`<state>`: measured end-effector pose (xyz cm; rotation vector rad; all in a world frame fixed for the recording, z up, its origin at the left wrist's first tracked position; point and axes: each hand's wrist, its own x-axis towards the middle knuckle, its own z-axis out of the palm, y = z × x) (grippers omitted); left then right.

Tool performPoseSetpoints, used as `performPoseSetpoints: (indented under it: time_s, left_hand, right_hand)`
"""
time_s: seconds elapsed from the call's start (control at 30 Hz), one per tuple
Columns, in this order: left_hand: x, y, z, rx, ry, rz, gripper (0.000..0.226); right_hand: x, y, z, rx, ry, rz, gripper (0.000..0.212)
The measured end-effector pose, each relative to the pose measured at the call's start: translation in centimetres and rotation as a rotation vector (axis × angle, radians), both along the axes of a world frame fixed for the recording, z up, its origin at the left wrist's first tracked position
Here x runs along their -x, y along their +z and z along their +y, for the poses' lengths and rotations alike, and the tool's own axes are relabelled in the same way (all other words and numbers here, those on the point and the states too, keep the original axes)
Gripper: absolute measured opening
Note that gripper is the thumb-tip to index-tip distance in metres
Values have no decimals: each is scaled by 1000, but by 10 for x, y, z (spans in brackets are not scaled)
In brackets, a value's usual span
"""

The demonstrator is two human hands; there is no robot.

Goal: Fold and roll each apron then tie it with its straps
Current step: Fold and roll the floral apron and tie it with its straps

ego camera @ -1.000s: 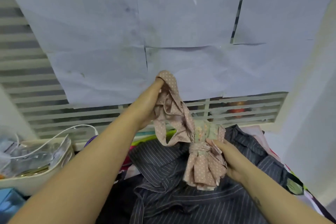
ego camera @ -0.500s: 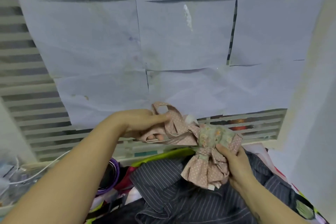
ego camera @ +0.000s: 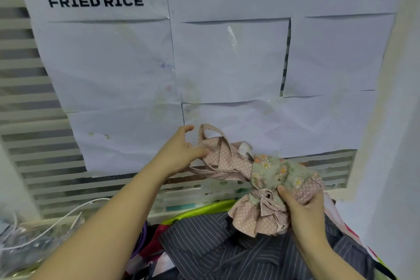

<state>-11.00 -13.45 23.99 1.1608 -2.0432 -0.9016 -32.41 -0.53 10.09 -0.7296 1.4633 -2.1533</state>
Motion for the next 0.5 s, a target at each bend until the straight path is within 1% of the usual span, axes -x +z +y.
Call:
performPoseSetpoints:
  time_s: [0.1, 0.13, 0.2, 0.33, 0.4, 0.43, 0.47, 0.5]
  left_hand:
    - [8, -3, 0, -2, 18, 174, 15]
    - [11, -3, 1, -22, -2, 213, 9]
    - [15, -4, 4, -133, -93, 327, 12]
    - [15, -9, 8, -389, -261, 542, 28]
    - [11, -11, 8, -569, -322, 647, 27]
    - [9, -12, 8, -648, -342, 656, 21]
    - [6, -14, 5, -690, -335, 612, 16]
    - [5, -15, 6, -671, -315, 494, 26]
  right_hand:
    - [4, 6, 1, 4, -13, 39, 54]
    - [5, 8, 2, 4, -24, 43, 55]
    - [6, 12, 3, 11, -57, 46, 54]
    - [7, 26, 9, 31, -147, 72, 55]
    - [10, 35, 12, 52, -186, 97, 56]
    - [11, 39, 13, 58, -197, 127, 55]
    - [12, 44, 15, 54, -202, 170, 54]
    - [13, 48, 15, 46, -200, 217, 52]
